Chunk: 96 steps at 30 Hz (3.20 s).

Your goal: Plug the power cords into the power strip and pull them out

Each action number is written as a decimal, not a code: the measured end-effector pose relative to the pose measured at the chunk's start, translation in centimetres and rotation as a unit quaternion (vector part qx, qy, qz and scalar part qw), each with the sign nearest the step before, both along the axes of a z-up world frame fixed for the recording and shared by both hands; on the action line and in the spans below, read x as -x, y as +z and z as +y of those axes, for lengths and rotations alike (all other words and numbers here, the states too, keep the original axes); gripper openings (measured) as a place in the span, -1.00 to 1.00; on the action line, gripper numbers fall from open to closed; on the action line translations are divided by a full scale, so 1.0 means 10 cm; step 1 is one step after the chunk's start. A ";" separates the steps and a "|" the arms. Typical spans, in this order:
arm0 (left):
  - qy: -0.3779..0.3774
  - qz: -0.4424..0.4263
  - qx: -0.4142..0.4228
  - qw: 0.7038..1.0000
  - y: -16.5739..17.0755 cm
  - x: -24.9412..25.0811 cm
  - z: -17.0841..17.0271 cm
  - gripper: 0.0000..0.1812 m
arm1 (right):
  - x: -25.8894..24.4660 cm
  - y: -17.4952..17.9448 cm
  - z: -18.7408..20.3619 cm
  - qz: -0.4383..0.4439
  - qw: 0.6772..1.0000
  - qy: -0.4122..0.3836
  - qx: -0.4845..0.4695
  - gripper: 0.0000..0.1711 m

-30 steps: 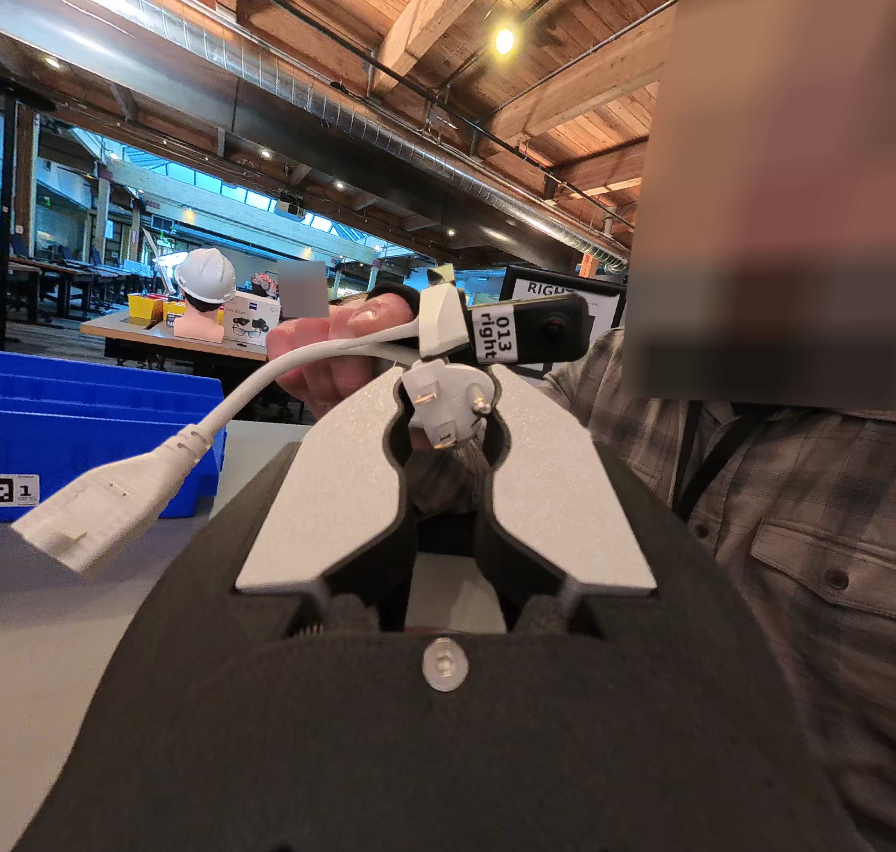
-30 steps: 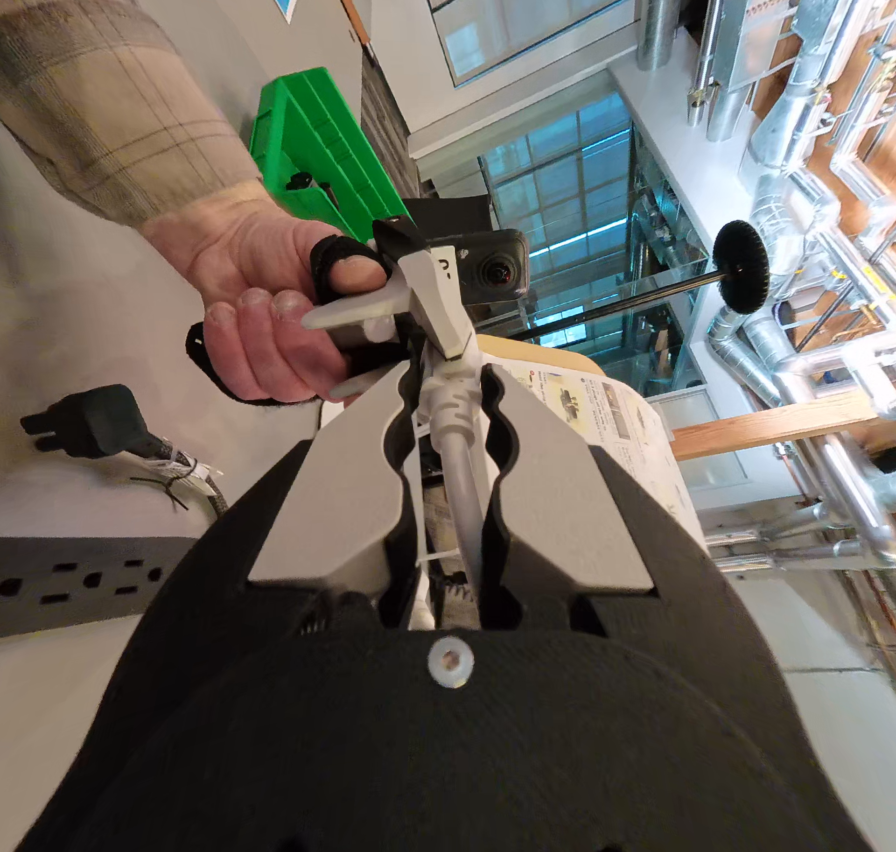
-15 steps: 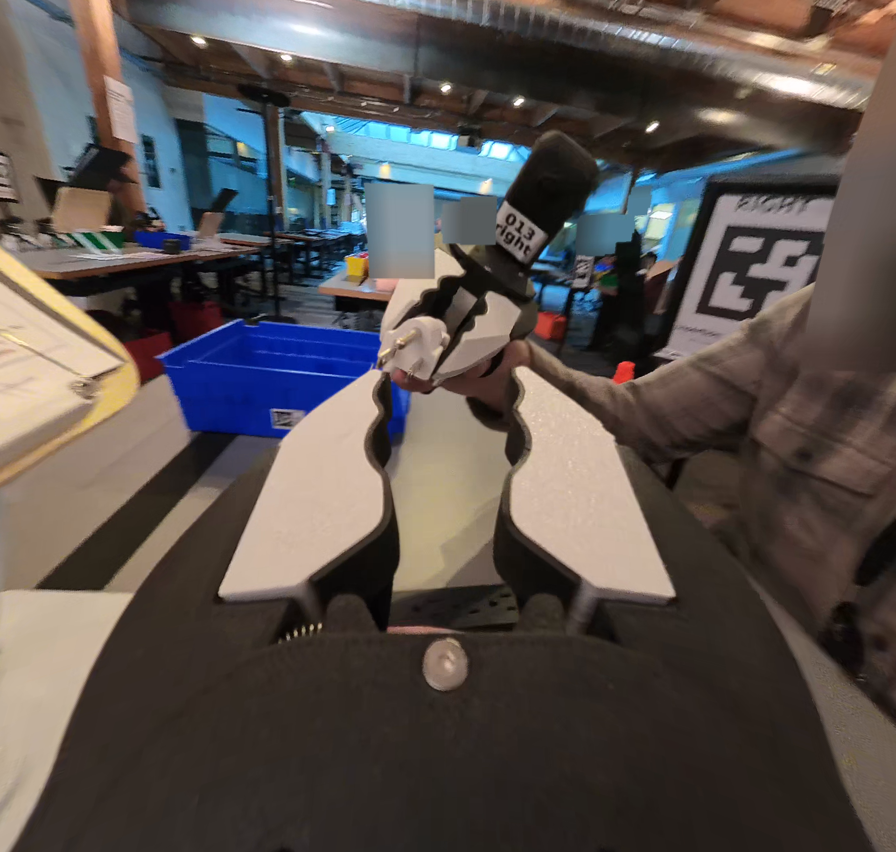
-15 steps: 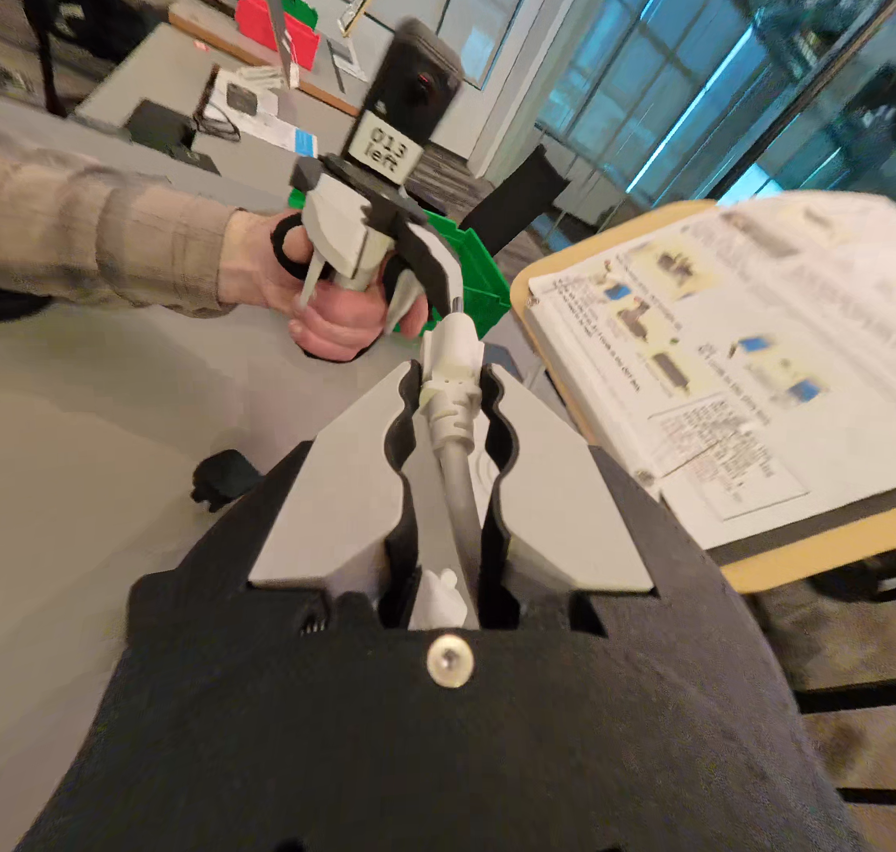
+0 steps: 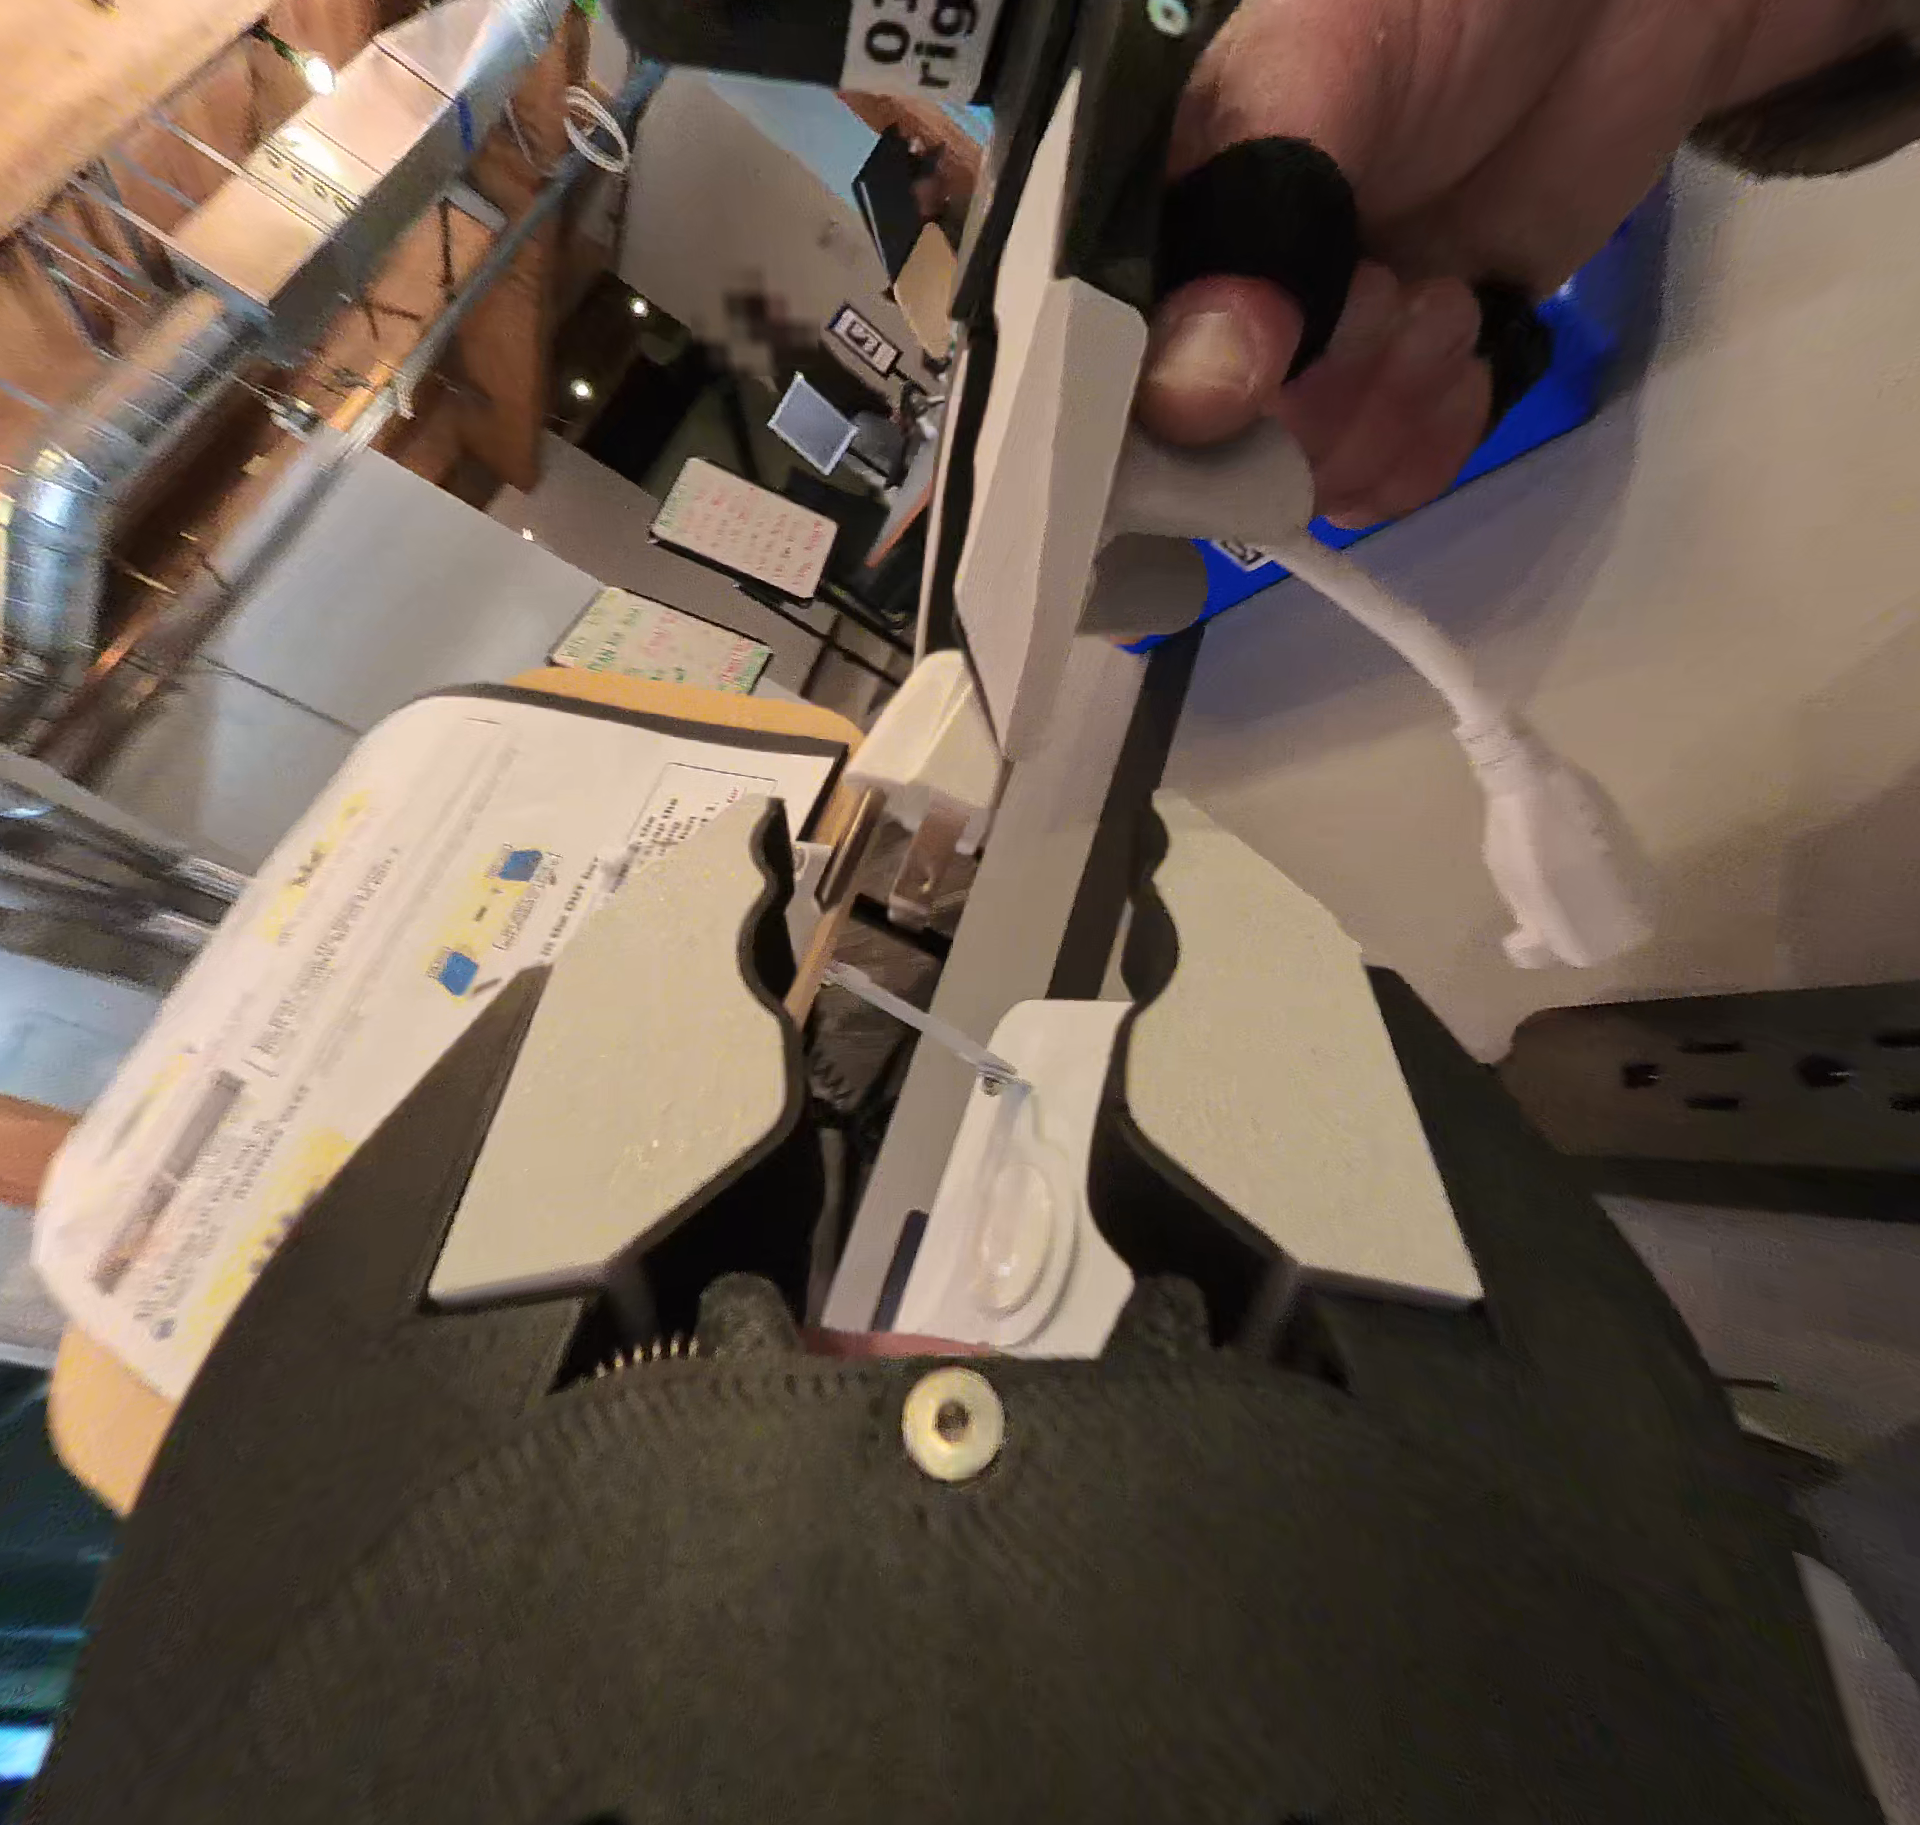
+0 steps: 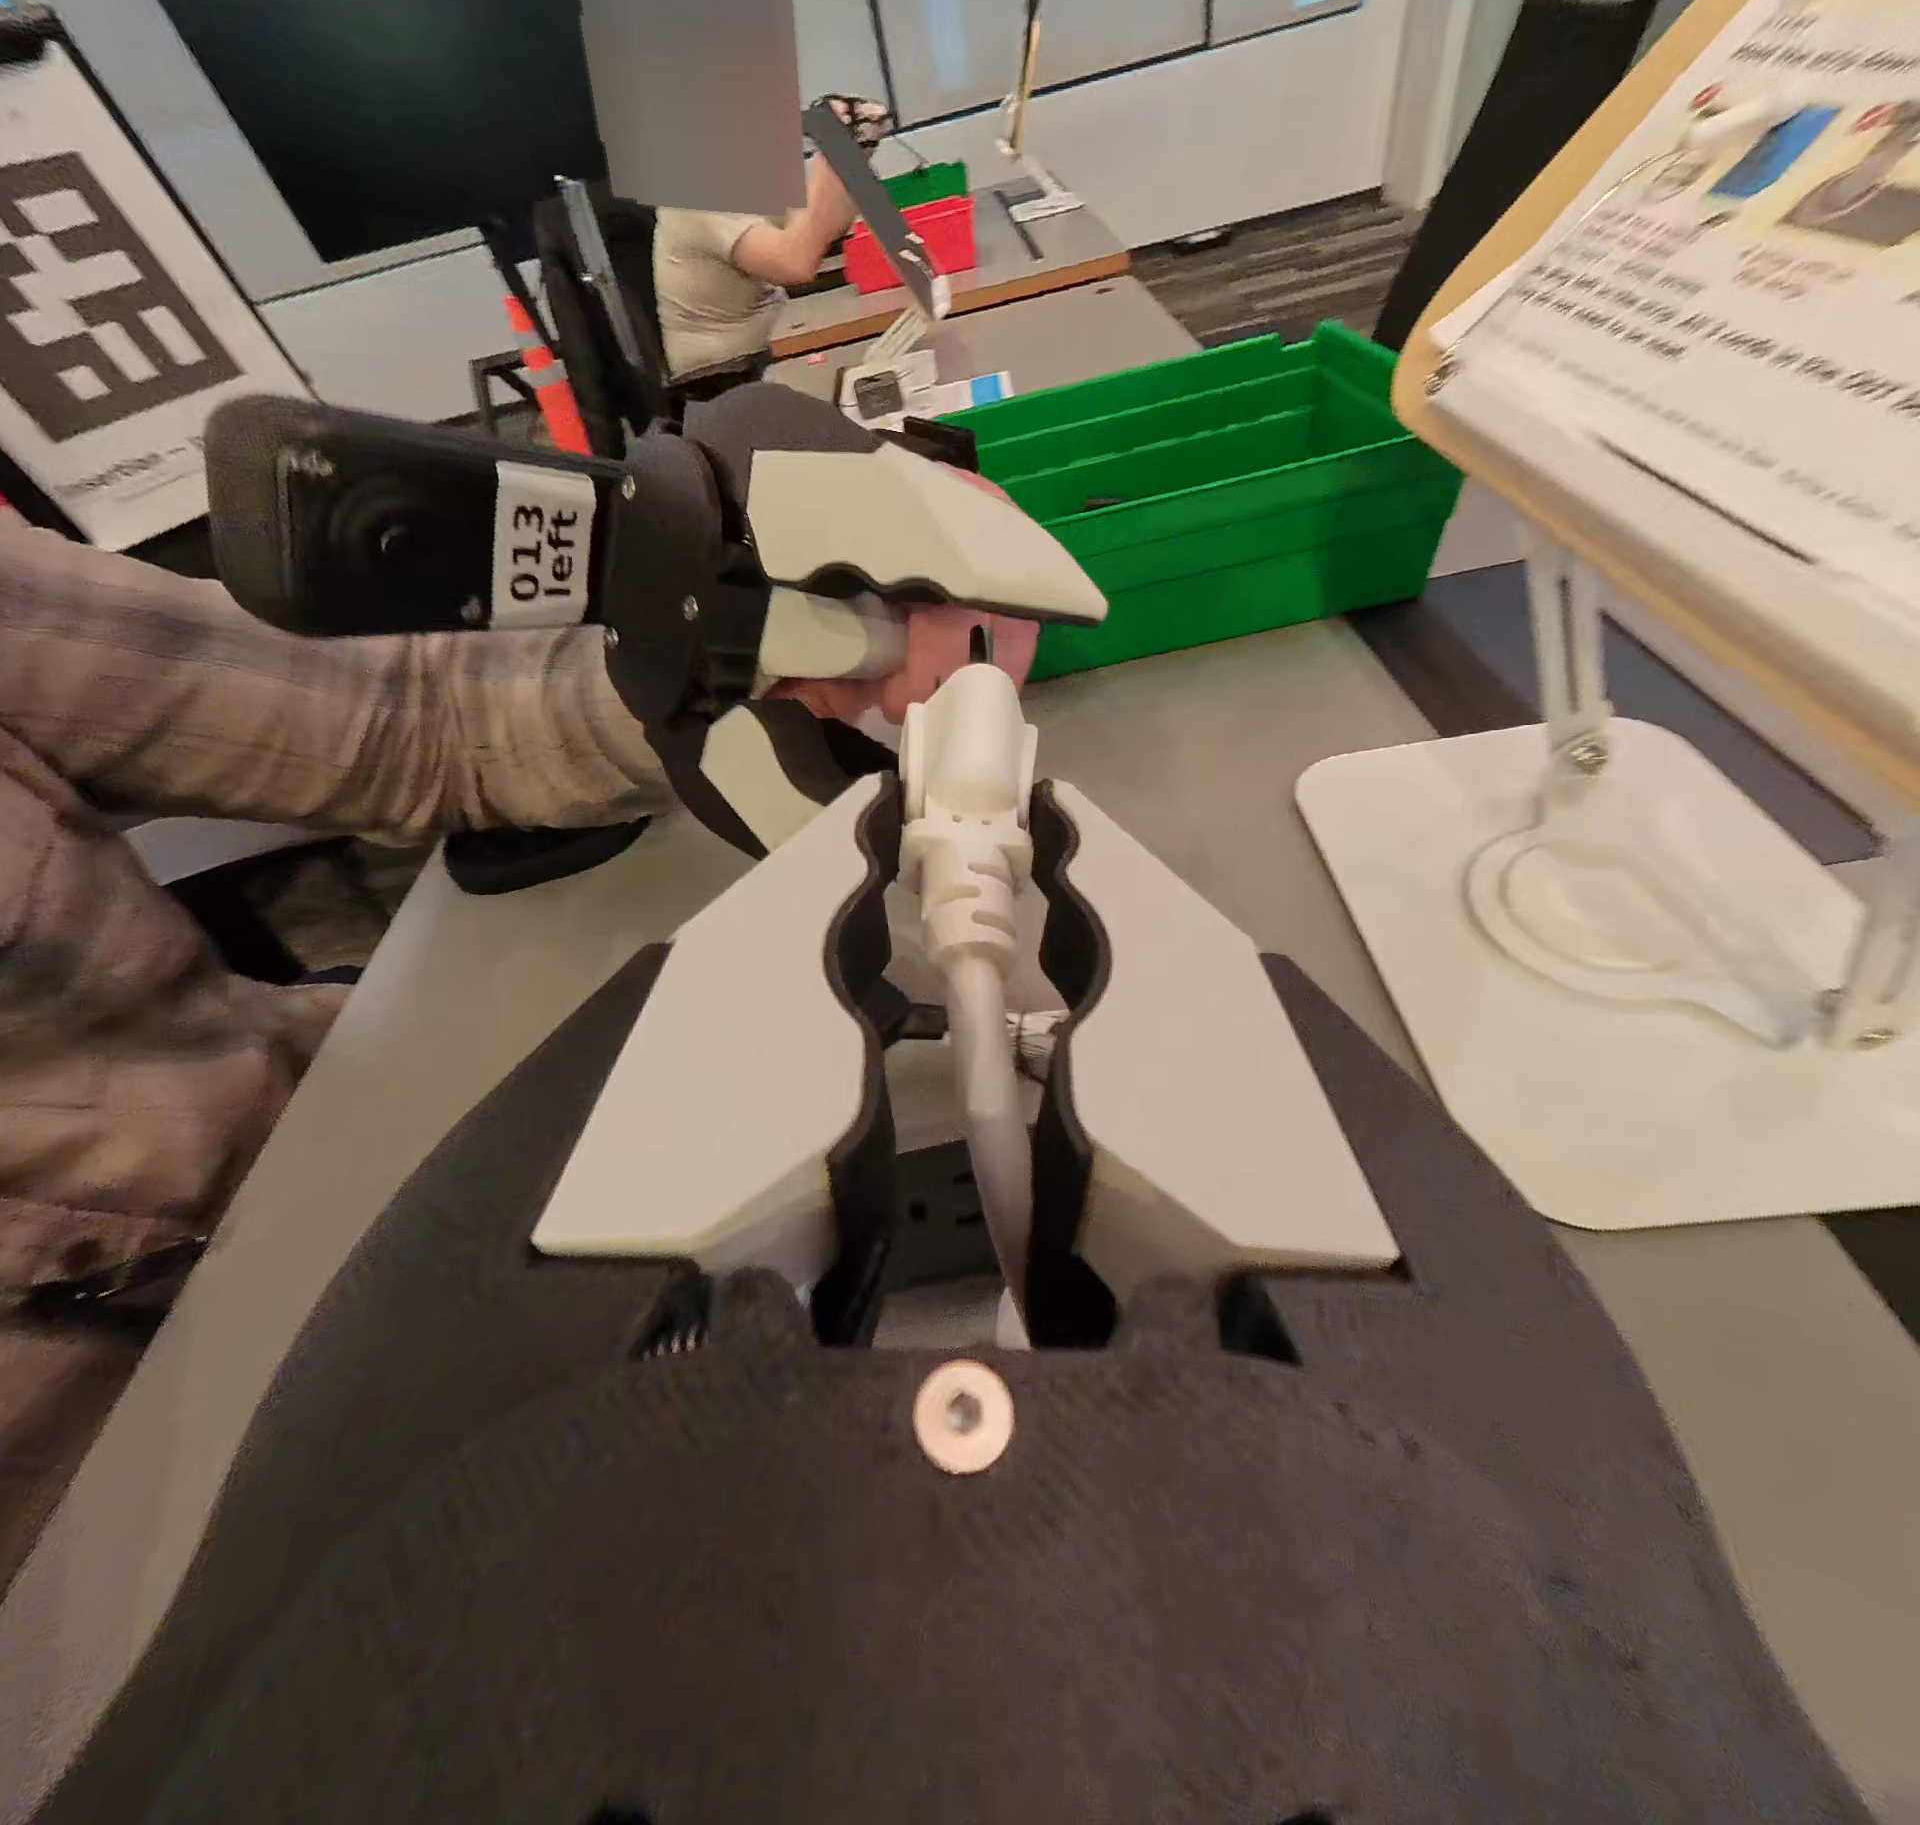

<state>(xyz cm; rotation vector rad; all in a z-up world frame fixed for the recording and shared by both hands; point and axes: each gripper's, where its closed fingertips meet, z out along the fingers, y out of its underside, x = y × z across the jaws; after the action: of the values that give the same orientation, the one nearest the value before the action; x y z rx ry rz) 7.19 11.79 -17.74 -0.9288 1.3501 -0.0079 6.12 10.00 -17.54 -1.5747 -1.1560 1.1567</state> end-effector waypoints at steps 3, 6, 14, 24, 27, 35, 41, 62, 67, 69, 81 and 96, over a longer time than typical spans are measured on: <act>-0.002 -0.011 -0.032 0.999 0.03 -0.03 -0.05 -0.54 | 0.09 -0.04 -0.10 0.000 1.000 0.027 0.015 -0.74; 0.007 -0.006 -0.052 0.999 0.06 0.00 -0.05 -0.64 | 0.12 -0.02 -0.10 0.018 0.999 0.031 0.025 -0.74; 0.042 -0.032 -0.073 0.996 0.21 0.03 -0.04 -0.65 | 0.10 0.10 -0.06 -0.012 1.000 -0.022 -0.011 -0.62; 0.069 -0.066 -0.109 0.989 0.47 0.08 -0.12 -0.65 | 0.13 0.30 -0.09 0.042 0.999 -0.031 -0.014 -0.49; 0.087 -0.076 -0.115 0.987 0.48 0.09 -0.11 -0.65 | 0.18 0.32 -0.10 0.077 0.997 -0.016 0.004 -0.53; 0.125 -0.102 -0.141 0.977 0.51 0.10 -0.11 -0.64 | 0.23 0.34 -0.15 0.095 0.995 -0.001 0.008 -0.62; 0.138 -0.106 -0.138 0.975 0.46 0.11 -0.07 -0.64 | 0.23 0.32 -0.10 0.108 0.994 -0.013 -0.002 -0.61; 0.048 -0.018 -0.083 0.995 0.28 0.02 -0.06 -0.54 | 0.14 0.20 -0.04 0.029 0.998 -0.031 -0.050 -0.75; 0.015 0.005 -0.018 1.000 0.23 0.12 -0.02 -0.40 | -0.05 0.26 0.06 0.024 0.996 -0.057 -0.059 -0.75; 0.013 0.026 0.032 0.999 0.15 0.21 0.05 -0.34 | -0.17 0.30 0.11 0.019 0.995 -0.070 -0.063 -0.74; -0.041 0.269 0.325 0.906 -1.54 0.22 0.03 -0.15 | -0.45 0.29 0.26 0.001 0.992 -0.104 -0.067 -0.75; -0.177 0.356 0.413 0.820 -1.81 -0.15 -0.35 -0.11 | -0.46 0.31 0.25 0.008 0.993 -0.095 -0.065 -0.74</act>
<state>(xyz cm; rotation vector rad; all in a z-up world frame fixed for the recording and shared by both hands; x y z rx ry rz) 8.71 8.26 -35.83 -1.4630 2.2909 -0.6380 10.67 12.46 -14.47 -1.5364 -1.0249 0.9494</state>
